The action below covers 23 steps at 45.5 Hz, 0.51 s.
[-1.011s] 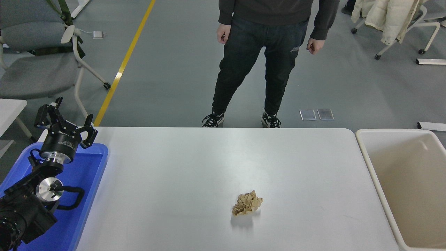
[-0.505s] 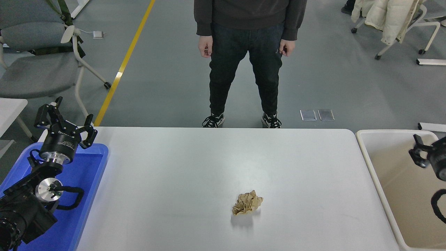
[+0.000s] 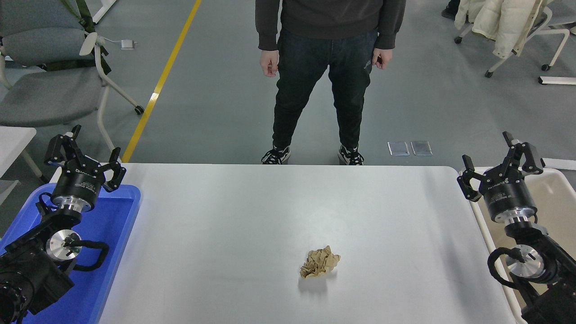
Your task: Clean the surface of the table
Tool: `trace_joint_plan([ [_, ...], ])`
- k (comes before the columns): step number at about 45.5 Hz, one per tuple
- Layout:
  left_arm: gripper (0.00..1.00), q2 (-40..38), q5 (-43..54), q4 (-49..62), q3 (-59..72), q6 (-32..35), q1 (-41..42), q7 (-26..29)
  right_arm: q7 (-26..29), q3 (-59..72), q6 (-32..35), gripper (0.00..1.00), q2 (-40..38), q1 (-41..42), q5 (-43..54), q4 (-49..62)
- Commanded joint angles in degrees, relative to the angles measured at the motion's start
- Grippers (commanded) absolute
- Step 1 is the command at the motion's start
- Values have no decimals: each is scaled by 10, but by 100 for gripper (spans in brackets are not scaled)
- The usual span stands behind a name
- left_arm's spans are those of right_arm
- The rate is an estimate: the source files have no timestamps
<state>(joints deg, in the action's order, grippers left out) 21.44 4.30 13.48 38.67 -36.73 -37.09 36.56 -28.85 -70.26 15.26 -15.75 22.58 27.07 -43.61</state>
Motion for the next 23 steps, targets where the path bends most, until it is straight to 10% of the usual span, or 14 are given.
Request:
trace_joint_plan([
  [1,100,0,0,0,0,0,0,0,5,9,-15,100,14,10,17,0],
  [23,100,0,0,0,0,0,0,0,35,57,-58,100,5,20,17,-6],
])
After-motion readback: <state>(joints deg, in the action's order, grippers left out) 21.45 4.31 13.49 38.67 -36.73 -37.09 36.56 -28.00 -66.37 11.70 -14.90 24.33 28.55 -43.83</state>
